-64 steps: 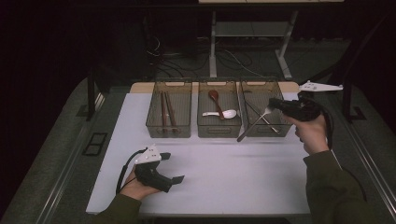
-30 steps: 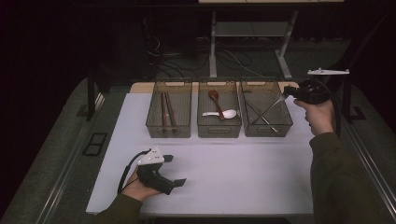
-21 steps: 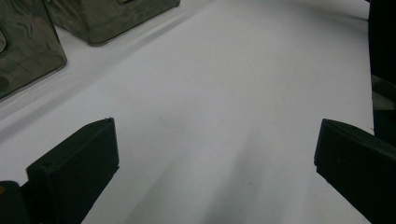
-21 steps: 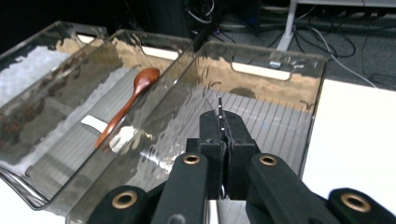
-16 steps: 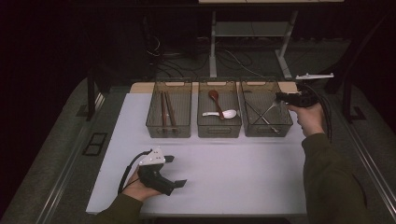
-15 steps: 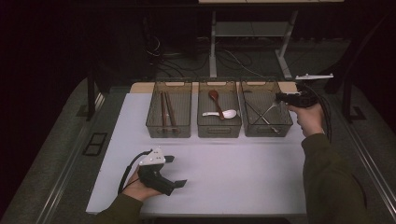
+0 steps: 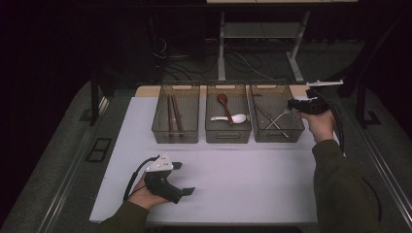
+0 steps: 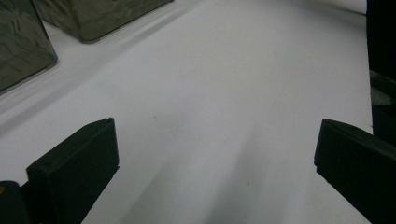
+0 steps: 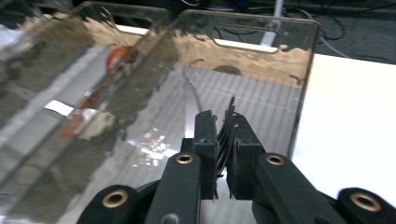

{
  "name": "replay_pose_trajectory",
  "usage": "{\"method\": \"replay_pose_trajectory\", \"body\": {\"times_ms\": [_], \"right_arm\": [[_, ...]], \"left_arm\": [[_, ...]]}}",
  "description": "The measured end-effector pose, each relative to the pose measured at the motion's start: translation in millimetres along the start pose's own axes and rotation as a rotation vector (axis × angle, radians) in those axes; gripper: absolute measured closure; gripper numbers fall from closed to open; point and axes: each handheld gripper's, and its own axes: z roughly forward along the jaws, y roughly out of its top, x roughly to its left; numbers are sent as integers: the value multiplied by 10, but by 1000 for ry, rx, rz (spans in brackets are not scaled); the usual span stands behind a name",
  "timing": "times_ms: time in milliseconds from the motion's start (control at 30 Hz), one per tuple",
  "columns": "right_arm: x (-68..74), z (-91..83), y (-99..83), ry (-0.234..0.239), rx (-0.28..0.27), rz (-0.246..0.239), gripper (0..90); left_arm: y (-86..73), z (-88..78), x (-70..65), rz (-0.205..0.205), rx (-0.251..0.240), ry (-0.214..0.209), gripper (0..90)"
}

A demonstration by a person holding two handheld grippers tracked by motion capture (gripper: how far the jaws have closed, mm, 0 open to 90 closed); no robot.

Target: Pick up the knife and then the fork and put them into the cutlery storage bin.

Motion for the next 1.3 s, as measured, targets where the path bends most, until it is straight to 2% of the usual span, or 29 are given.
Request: {"method": "replay_pose_trajectory", "body": {"times_ms": [200,333,400,467,800,900,1200,1300], "right_arm": [[-25,66,-32,-48,25,-22,781],[-41,81,-21,-96,8,-30,587],[-74,65,-20,-132,1,-24,542],[-110,38,-23,-127,-12,5,513],[-133,-39,-40,-97,-7,15,419],[-120,-78,-65,-71,-19,27,399],[7,-217,-118,-12,-35,3,357],[86,-264,-151,6,-33,-25,326]], "left_arm": [[8,11,-12,8,6,-1,0],[10,8,-14,11,6,0,0],[10,7,-10,10,5,-1,0],[9,8,-10,9,5,-3,0],[10,16,-12,8,8,-1,0],[11,17,-13,8,8,1,0],[9,21,-11,6,17,14,0],[7,17,-9,6,18,15,0]]}}
